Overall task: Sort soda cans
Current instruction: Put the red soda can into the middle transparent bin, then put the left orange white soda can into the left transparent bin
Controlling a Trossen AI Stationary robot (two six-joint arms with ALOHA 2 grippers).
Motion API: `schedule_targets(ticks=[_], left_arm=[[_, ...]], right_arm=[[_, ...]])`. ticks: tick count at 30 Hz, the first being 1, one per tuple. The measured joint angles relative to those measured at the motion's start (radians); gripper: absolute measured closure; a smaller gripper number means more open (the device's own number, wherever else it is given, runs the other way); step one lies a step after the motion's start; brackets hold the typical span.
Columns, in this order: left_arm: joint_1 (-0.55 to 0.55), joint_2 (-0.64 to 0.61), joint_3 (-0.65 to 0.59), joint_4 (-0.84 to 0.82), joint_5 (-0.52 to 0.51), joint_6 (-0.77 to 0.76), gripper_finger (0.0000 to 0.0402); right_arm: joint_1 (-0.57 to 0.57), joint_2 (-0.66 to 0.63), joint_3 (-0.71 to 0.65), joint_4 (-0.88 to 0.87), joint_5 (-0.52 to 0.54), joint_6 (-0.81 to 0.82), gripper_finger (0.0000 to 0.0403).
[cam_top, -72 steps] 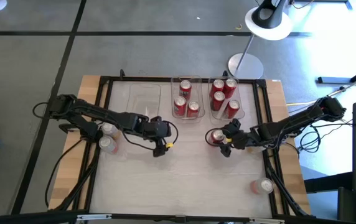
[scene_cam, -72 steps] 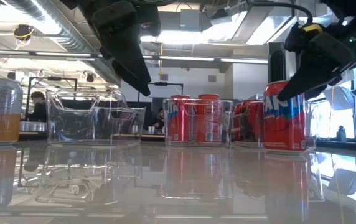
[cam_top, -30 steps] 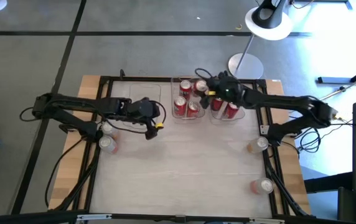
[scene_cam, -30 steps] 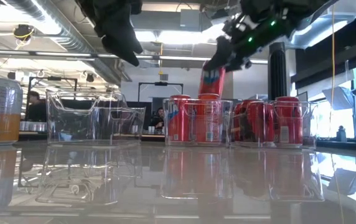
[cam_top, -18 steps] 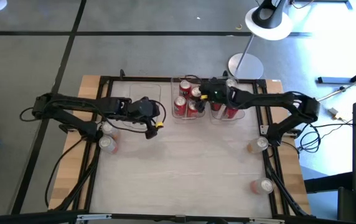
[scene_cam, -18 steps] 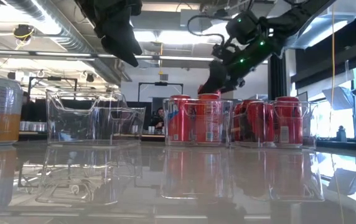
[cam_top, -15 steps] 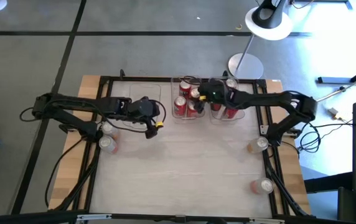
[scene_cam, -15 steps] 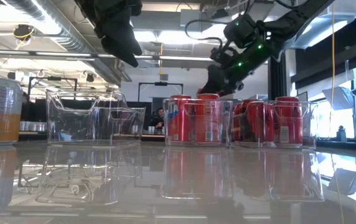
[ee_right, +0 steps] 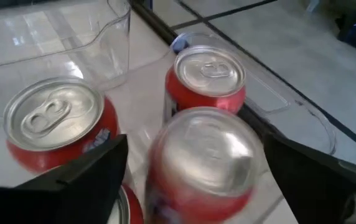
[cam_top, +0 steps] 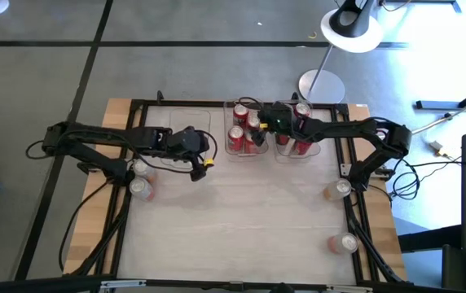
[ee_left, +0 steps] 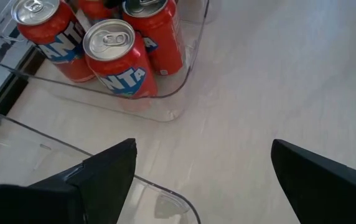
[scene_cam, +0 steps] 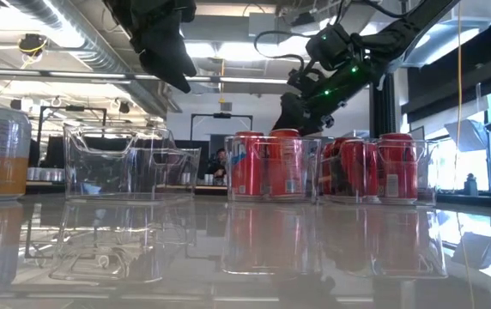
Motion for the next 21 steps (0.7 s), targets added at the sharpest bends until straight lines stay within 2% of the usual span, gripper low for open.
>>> schedule_targets(ticks=[5,12,16,21], left_arm=[[0.0,0.0,0.0,0.0,0.0,-0.01,0.0046],[0.0,0.0,0.0,0.0,0.0,-0.01,0.0046],[0.0,0.0,0.0,-0.001,0.0,-0.014,0.0046],[-0.01,0.0,0.0,-0.003,0.0,0.008,0.0046]], right_arm=[[0.0,0.001,-0.001,0.007,0.001,-0.001,0.0022],[0.001,-0.02,-0.005,0.002,0.008,-0.014,0.0056],[0.003,-0.094,-0.008,-0.013,0.046,-0.057,0.0074],[0.003,-0.231,-0.006,-0.037,0.031,-0.057,0.0088]])
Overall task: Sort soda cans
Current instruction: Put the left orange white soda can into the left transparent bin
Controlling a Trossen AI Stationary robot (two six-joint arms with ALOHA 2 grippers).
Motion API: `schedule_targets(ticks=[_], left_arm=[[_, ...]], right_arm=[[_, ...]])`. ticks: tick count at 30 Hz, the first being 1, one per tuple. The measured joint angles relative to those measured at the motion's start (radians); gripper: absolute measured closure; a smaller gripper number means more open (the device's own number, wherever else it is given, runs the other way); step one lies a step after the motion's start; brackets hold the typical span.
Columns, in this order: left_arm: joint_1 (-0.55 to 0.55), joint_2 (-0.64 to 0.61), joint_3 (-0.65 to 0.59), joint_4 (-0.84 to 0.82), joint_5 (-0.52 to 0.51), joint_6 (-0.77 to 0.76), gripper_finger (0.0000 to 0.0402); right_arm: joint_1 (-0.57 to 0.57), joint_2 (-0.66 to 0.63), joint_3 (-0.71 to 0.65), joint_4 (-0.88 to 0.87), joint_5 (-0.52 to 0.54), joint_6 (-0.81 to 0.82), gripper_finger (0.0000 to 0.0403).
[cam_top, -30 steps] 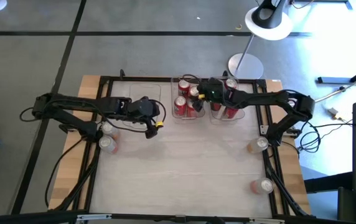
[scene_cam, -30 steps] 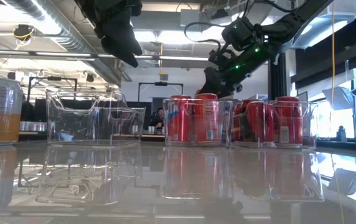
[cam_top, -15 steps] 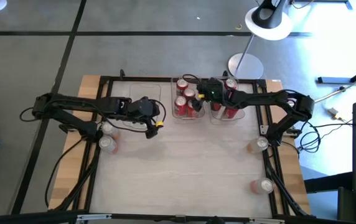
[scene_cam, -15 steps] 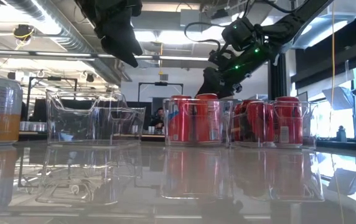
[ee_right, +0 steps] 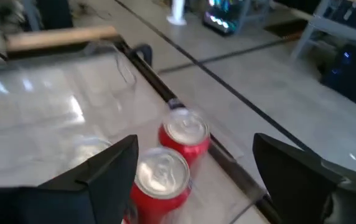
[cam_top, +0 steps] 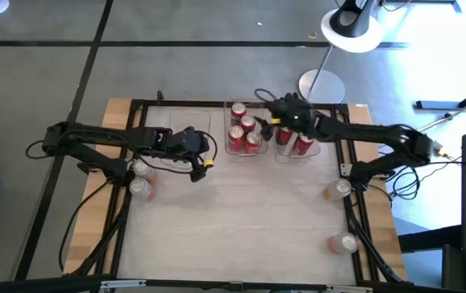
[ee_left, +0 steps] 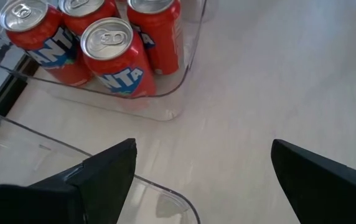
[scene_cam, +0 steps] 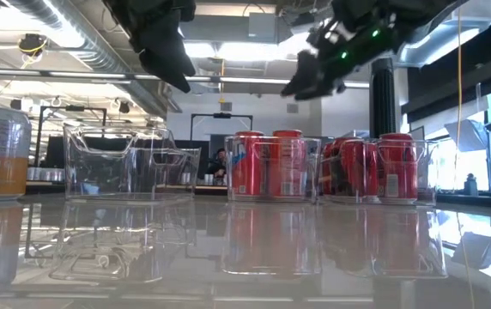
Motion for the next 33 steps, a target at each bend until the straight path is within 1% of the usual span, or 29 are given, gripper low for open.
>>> schedule_targets(ticks=[2,5,9,11,14,17,21,26,30,33], left_arm=[[-0.004,0.0,0.0,-0.001,0.0,0.004,0.0046],[-0.004,0.0,0.0,-0.001,0.0,-0.001,0.0046],[-0.006,0.0,0.0,-0.018,0.0,-0.041,0.0046],[-0.006,-0.005,0.0,-0.058,0.0,-0.063,0.0046],[-0.006,-0.023,0.025,-0.182,0.0,-0.111,0.0046],[-0.006,-0.052,0.066,-0.321,-0.004,-0.179,0.0046],[0.001,-0.103,0.11,-0.525,-0.006,-0.292,0.0046],[0.012,-0.16,0.113,-0.786,-0.01,-0.421,0.0046],[0.011,-0.184,0.113,-0.922,-0.023,-0.474,0.0046],[0.011,-0.2,0.112,-0.988,-0.025,-0.52,0.0046]], right_arm=[[0.0,-0.046,0.0,-0.013,-0.042,0.003,0.0091],[0.0,-0.096,0.001,-0.045,-0.137,0.046,0.0092],[0.002,-0.108,0.001,-0.095,-0.296,0.12,0.0093],[0.022,-0.106,0.001,-0.124,-0.336,0.135,0.0093],[0.07,-0.102,0.001,-0.157,-0.318,0.134,0.0093],[0.123,-0.096,0.001,-0.139,-0.263,0.114,0.0093],[0.167,-0.083,0.001,-0.117,-0.211,0.081,0.0093],[0.171,-0.055,0.001,-0.119,-0.196,0.082,0.0093],[0.171,-0.023,0.001,-0.107,-0.196,0.082,0.0093],[0.171,0.004,0.001,-0.088,-0.196,0.083,0.0093]])
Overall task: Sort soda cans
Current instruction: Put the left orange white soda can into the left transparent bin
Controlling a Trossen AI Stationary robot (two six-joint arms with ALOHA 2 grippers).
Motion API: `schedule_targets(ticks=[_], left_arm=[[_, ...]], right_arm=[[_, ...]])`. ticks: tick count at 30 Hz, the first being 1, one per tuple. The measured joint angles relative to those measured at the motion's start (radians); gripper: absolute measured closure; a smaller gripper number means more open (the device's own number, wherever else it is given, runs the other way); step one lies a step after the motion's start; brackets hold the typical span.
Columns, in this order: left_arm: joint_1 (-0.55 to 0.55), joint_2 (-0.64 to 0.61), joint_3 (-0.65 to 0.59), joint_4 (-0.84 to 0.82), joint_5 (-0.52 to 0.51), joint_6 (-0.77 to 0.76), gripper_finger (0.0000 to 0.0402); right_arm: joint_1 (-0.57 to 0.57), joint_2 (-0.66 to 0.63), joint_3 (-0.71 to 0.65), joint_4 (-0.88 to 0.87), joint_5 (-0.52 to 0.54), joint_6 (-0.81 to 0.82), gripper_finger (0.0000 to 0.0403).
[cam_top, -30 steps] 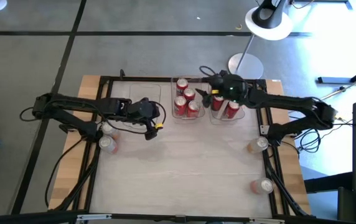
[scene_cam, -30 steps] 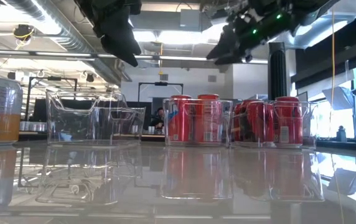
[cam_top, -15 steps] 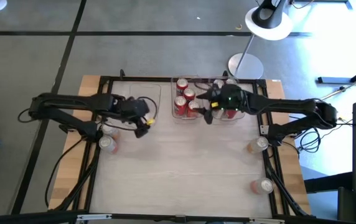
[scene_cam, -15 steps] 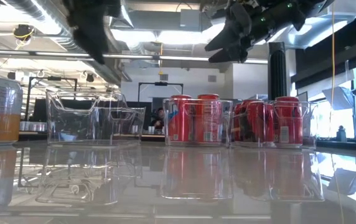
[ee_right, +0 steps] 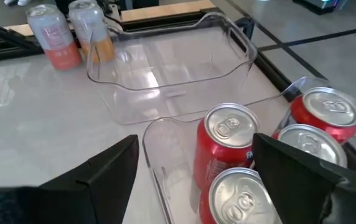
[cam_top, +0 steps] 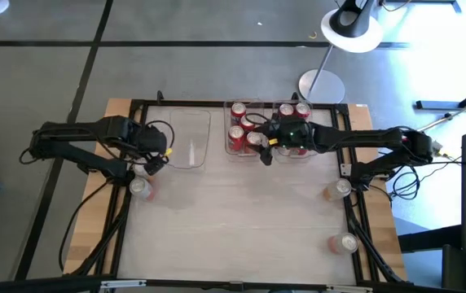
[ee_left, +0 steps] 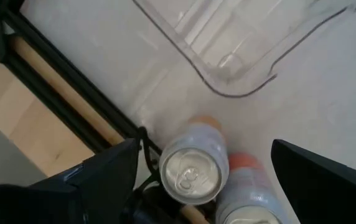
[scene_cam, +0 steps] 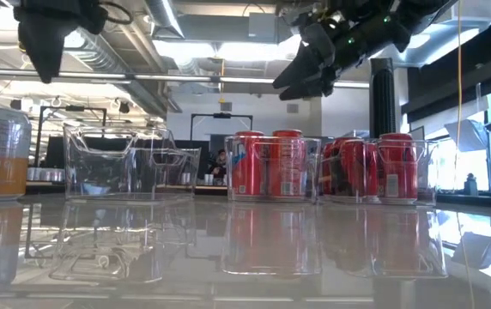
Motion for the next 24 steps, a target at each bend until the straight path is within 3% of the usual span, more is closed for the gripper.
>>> schedule_targets(ticks=[9,19,24], left_arm=[[0.029,-0.093,-0.133,0.006,0.035,0.0,0.0046],[0.105,-0.171,-0.27,0.058,0.159,0.087,0.0046],[0.133,-0.179,-0.323,0.106,0.163,0.141,0.0046]], right_arm=[[0.0,0.046,0.0,0.011,-0.027,0.005,0.0093],[0.0,0.046,0.0,0.02,-0.027,0.007,0.0093],[0.0,0.046,0.0,0.02,-0.027,0.012,0.0093]])
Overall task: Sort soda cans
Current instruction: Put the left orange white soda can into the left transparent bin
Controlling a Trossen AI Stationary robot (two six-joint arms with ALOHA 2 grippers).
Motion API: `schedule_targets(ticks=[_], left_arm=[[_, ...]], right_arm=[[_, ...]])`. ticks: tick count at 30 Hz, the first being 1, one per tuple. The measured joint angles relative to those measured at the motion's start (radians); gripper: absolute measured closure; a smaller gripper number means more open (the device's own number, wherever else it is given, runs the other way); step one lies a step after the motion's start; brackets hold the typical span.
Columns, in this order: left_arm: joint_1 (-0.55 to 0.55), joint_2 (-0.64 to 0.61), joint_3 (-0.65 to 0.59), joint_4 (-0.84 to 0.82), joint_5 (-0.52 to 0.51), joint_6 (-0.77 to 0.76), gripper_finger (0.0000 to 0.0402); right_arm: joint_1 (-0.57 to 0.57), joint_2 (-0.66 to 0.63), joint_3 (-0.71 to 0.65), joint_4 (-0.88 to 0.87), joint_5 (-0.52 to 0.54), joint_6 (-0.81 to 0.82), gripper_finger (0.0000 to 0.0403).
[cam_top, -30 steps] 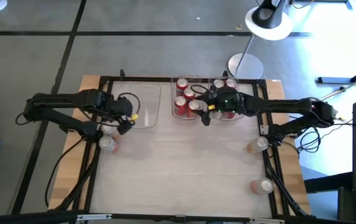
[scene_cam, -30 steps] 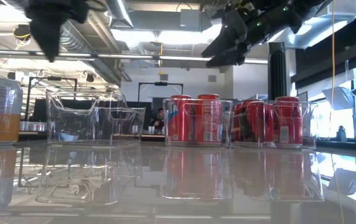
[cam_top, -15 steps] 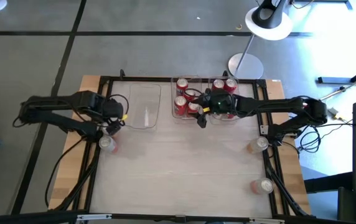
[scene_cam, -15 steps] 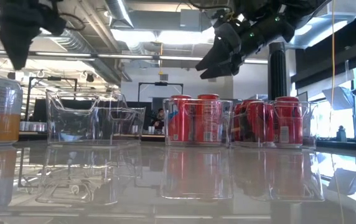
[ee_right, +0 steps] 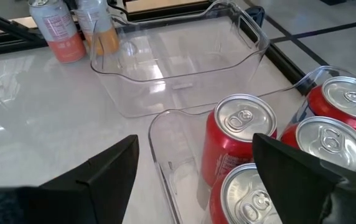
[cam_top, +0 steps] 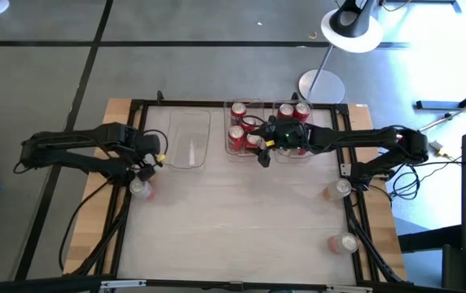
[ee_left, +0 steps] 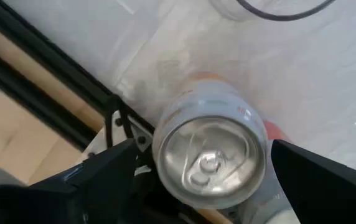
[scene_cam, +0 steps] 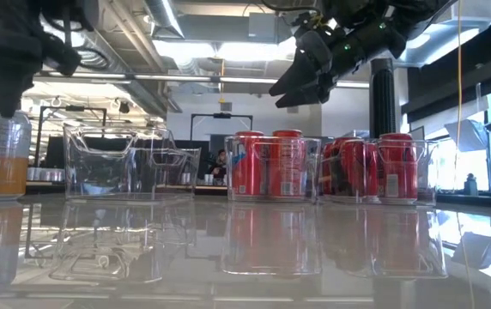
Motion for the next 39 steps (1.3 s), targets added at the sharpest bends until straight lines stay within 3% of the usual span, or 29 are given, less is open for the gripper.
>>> schedule_targets(ticks=[4,24,33,39], left_arm=[[0.006,0.004,-0.033,0.058,0.028,0.043,0.0046],[0.006,0.093,-0.045,0.032,0.067,0.204,0.0046],[0.006,0.122,-0.049,0.023,0.055,0.25,0.0115],[0.006,0.123,-0.04,0.026,0.041,0.239,0.0115]], right_arm=[[0.0,0.0,0.0,0.0,0.0,0.0,0.0093],[0.0,0.043,0.002,0.023,0.008,-0.001,0.0093],[0.0,0.043,0.002,0.032,0.008,-0.001,0.0093],[0.0,0.043,0.002,0.045,0.008,-0.013,0.0093]])
